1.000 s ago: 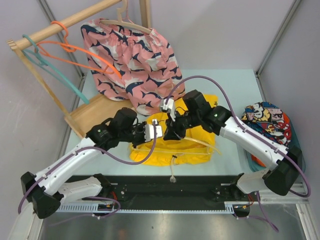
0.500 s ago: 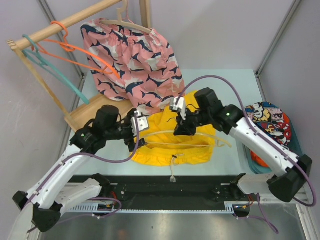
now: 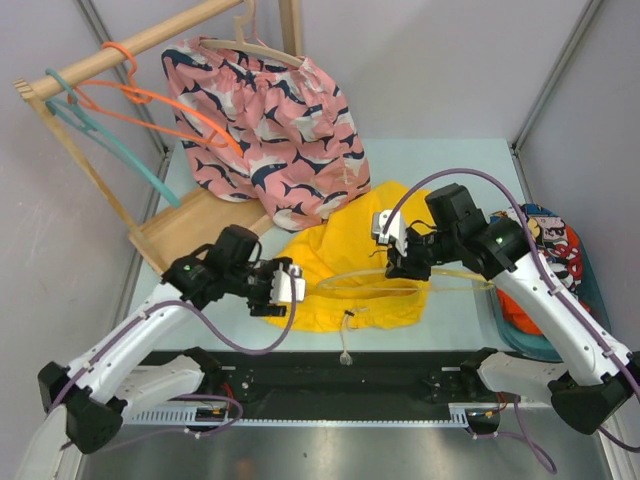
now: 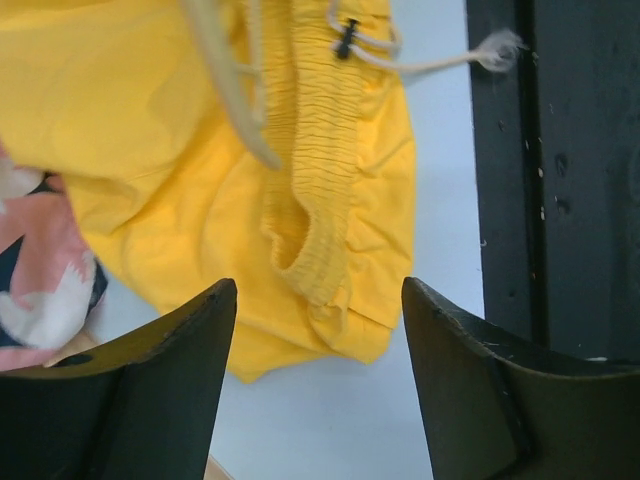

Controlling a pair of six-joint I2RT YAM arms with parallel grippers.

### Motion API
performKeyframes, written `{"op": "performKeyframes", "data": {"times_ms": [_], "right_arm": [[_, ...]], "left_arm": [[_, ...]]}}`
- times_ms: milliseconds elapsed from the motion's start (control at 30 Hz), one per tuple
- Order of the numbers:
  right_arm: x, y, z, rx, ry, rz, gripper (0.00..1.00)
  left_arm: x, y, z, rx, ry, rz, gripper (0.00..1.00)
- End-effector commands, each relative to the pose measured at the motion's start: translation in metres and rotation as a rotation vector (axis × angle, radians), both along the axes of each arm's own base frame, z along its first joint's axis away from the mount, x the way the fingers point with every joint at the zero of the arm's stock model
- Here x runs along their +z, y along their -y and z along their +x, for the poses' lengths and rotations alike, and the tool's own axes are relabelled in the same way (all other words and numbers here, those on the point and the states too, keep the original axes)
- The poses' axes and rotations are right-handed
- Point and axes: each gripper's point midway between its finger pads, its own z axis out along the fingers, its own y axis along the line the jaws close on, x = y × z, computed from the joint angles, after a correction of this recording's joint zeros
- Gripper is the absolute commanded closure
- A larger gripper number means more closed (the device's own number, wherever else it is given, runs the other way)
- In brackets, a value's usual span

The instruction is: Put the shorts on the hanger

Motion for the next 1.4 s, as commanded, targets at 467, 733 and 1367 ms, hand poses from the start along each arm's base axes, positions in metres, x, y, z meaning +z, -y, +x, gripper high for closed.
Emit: {"op": "performKeyframes", "data": {"times_ms": [467,733,1367], "right_arm": [[0.01,0.006,0.022,-0.001,0.037,0.037,1.0],[0.002,0.0,0.025,0.076,0.04,0.032,1.0],[-0.027,-0.042,-0.001,0.304,-0.006,-0.013,1.0]], "left_arm": [[-0.088,0.025,0.034,-0.256,0.154,0.247,0.42],[-0.107,-0.003,-0.004,-0.43,0.102,0.354,0.76],[-0.075,0.01,-0.009,-0.448,0.281,0.265,1.0]]}}
